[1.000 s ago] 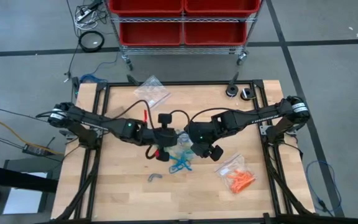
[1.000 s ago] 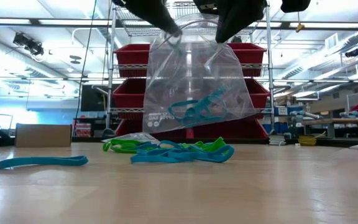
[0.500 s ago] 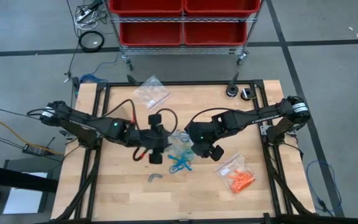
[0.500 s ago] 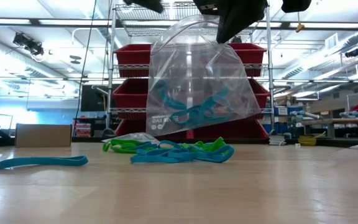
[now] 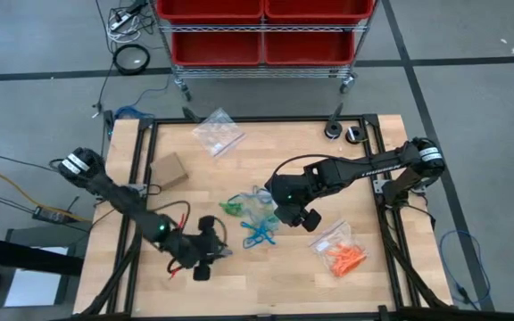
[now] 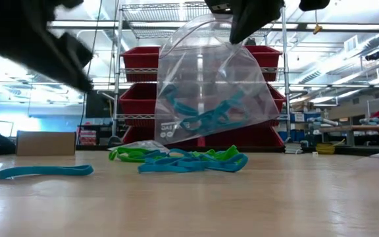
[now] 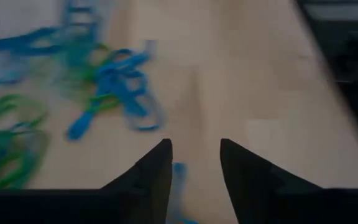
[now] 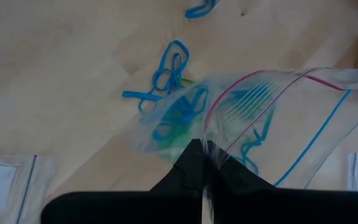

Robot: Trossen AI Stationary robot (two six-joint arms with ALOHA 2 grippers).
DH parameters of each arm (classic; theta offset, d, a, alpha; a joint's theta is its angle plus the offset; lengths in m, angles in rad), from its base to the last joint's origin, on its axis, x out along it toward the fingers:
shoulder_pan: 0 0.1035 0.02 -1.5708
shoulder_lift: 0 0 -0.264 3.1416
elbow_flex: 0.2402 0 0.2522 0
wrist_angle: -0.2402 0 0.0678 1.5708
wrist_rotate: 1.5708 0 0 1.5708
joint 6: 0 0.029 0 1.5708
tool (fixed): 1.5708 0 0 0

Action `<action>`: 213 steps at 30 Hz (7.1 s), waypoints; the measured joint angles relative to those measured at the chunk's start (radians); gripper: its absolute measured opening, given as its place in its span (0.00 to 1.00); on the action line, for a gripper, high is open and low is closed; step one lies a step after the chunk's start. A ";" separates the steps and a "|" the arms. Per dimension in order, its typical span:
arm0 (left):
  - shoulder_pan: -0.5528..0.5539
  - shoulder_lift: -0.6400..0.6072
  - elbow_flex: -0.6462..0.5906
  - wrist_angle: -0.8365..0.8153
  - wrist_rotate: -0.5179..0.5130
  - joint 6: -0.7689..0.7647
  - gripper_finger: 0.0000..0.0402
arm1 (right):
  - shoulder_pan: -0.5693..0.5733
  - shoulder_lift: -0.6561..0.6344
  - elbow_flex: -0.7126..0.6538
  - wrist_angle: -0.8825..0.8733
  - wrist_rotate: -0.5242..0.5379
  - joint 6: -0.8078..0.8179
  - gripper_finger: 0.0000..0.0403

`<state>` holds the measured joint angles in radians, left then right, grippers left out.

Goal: Sort rubber bands
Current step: Put the blue rubber band into the transparent zip bag

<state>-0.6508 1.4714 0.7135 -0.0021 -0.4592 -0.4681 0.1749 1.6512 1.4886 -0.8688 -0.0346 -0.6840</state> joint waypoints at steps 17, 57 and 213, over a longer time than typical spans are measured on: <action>-0.027 0.350 0.037 0.025 -0.080 -0.198 0.42 | 0.001 0.000 0.000 -0.028 -0.034 -0.013 0.00; 0.229 0.015 0.484 -0.258 -0.346 0.651 0.00 | 0.027 0.000 -0.091 0.072 -0.045 0.000 0.00; 0.258 0.013 0.604 -0.434 -0.237 0.618 0.00 | -0.038 -0.110 -0.143 0.064 -0.146 0.113 0.00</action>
<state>-0.3931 1.4849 1.3178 -0.4359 -0.6964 0.1502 0.1372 1.5410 1.3453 -0.8047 -0.1802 -0.5709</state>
